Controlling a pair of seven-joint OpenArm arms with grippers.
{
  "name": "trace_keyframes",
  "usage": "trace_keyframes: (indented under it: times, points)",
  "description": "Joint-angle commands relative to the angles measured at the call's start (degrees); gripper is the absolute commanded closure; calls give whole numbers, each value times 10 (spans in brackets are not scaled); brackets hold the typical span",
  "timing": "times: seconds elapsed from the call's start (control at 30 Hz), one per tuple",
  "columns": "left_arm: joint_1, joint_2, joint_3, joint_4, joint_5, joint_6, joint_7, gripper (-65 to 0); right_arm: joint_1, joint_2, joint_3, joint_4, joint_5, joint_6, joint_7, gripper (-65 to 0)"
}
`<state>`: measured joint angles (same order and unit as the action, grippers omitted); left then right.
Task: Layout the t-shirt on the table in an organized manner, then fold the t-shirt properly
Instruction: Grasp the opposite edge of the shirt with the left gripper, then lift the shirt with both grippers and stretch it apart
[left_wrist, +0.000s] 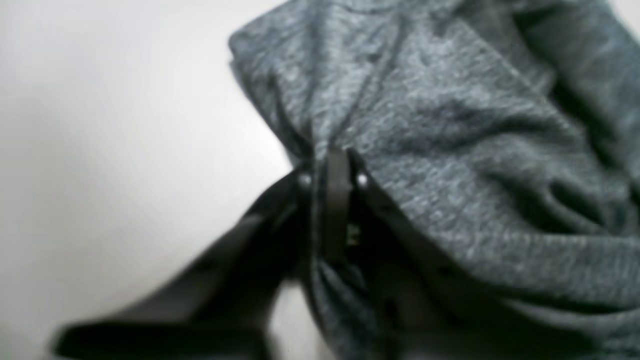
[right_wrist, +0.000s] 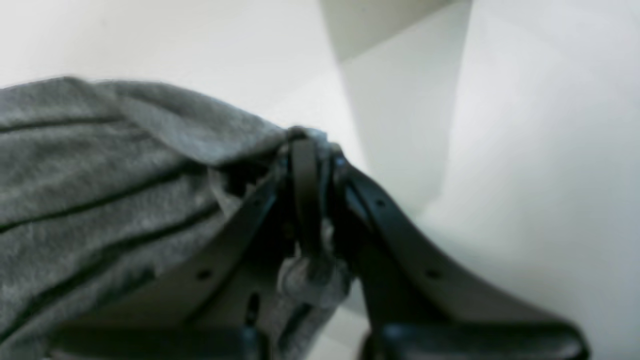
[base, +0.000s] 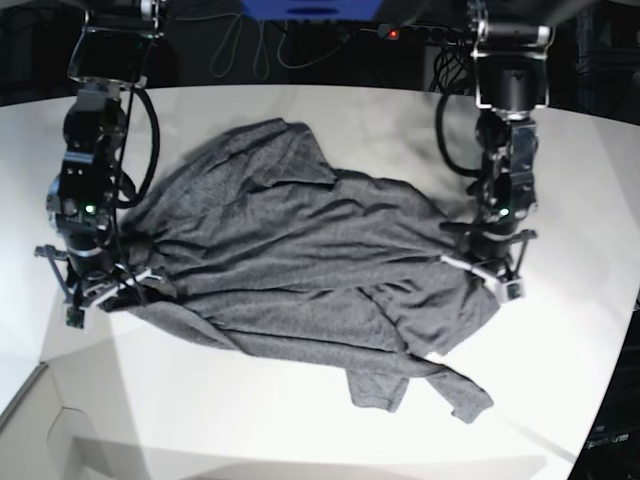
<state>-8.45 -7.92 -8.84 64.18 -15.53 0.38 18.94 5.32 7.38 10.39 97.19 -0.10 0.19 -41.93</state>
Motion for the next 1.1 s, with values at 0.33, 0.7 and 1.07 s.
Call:
trace_keyframes:
  times: [0.33,0.7,1.07]
  points:
    - [138,-14,-288,270,-124,-6,160,-4,63,28,3,11,-3,-1,15,0]
    - [212,-12,-362,273,-203,-7,206,-9,148,24,-1,-71,-3,-1,15,0]
    - [260,-15,-366,290,-278,-7,207,-206,154,13,89,-56,-3,-1,15,0]
